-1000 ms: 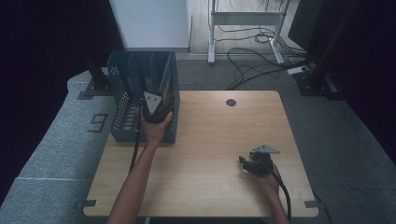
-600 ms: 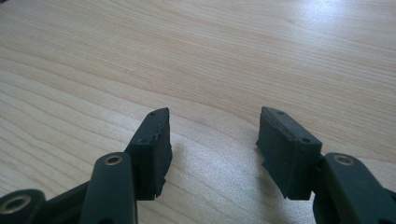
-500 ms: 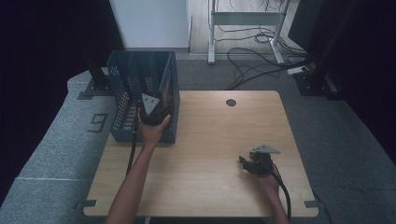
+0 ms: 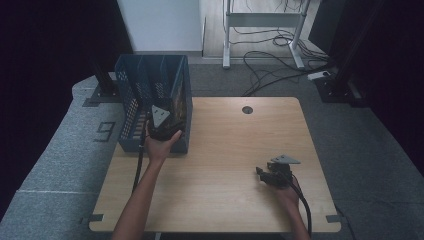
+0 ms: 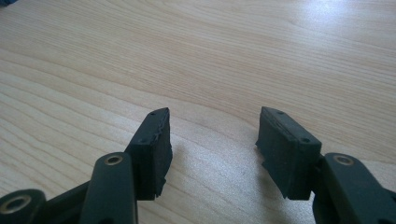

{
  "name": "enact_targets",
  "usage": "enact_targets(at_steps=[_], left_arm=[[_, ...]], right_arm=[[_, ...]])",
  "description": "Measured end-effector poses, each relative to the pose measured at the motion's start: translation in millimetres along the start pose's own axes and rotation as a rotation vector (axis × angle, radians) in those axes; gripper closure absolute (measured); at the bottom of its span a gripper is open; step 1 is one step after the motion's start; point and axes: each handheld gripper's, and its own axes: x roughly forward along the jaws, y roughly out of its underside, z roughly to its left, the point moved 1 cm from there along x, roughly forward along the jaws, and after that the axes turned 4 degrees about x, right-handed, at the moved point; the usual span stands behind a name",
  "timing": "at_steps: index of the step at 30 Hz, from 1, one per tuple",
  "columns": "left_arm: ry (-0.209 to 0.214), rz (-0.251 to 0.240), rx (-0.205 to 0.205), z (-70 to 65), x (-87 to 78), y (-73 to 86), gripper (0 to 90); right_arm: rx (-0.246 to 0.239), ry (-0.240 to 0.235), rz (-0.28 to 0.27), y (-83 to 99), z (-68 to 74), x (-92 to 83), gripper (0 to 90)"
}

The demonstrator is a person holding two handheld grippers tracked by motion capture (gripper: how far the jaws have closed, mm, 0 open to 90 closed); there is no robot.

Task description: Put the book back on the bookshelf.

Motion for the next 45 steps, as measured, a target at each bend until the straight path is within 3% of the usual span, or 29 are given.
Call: enact_targets(at_steps=[3, 14, 28, 41, 45], left_arm=[[0.010, 0.017, -0.013, -0.1, -3.1, 4.3, 33.2], [0.071, 0.058, -0.001, -7.1, -18.8, 22.9, 33.3], [0.154, 0.097, 0.015, -15.7, -52.7, 46.6, 34.9], [0.230, 0.128, -0.022, -22.9, -80.4, 71.9, 36.0], [0.262, 0.157, -0.032, -22.5, -86.1, 83.5, 36.1]], right_arm=[[0.001, -0.002, -0.001, -0.1, -0.3, 0.1, 43.4], [0.003, -0.003, 0.000, -0.3, -0.3, 0.3, 43.3], [0.003, -0.006, 0.001, -0.3, -0.6, 0.2, 43.3], [0.000, -0.003, 0.001, -0.3, -0.2, 0.3, 43.3], [-0.004, 0.000, 0.000, -0.3, 0.0, 0.4, 43.3]])
